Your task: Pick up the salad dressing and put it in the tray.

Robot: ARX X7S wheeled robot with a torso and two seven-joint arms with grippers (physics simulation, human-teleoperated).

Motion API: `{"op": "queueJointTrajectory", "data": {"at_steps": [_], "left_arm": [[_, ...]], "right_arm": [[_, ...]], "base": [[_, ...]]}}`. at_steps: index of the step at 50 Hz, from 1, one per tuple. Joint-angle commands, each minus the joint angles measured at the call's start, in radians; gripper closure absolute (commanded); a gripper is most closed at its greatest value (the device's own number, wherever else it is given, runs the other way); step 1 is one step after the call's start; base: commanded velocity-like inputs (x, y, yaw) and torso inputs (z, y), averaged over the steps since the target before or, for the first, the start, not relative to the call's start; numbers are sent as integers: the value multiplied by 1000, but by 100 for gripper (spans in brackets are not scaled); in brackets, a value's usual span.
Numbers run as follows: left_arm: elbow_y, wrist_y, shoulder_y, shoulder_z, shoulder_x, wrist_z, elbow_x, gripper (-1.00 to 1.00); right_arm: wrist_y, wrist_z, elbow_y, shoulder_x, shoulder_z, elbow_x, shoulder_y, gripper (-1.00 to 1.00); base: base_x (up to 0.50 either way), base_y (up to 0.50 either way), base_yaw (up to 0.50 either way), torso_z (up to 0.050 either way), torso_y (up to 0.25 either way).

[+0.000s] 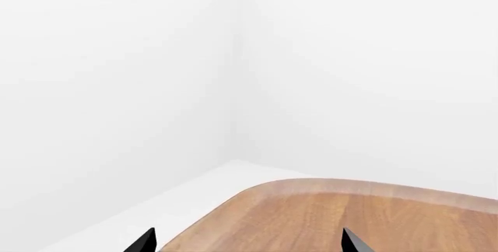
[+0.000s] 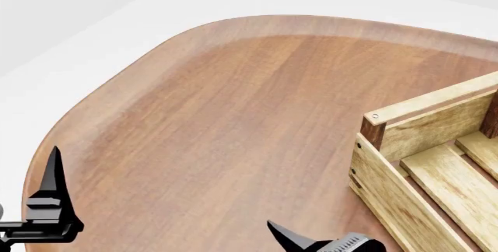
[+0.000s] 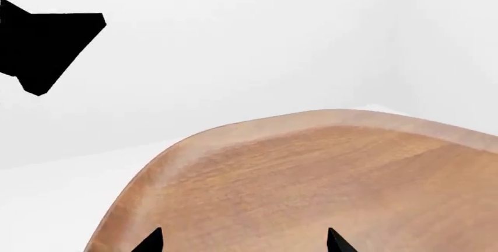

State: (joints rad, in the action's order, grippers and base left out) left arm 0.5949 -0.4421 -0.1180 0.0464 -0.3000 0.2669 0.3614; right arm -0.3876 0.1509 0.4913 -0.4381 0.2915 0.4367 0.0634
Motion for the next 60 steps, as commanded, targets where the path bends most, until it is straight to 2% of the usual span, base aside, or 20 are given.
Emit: {"op": "queueJointTrajectory", "data": {"at_steps": [1, 35, 45, 60], "left_arm": [[-3, 1, -2, 2, -3, 4, 4, -100], [4, 1, -7, 9, -17, 18, 15, -100], [0, 8, -4, 10, -20, 20, 18, -100], [-6, 16, 0, 10, -22, 25, 23, -100]], "right_arm": [[4, -6, -62, 8, 9, -18, 12, -100], [20, 25, -192, 28, 59, -31, 33, -100], [30, 85, -187, 20, 116, -27, 19, -100], [43, 89, -311, 62, 137, -45, 57, -100]], "base": [[0, 0, 0, 0, 0], [0, 0, 0, 0, 0], [0, 0, 0, 0, 0], [0, 0, 0, 0, 0]]}}
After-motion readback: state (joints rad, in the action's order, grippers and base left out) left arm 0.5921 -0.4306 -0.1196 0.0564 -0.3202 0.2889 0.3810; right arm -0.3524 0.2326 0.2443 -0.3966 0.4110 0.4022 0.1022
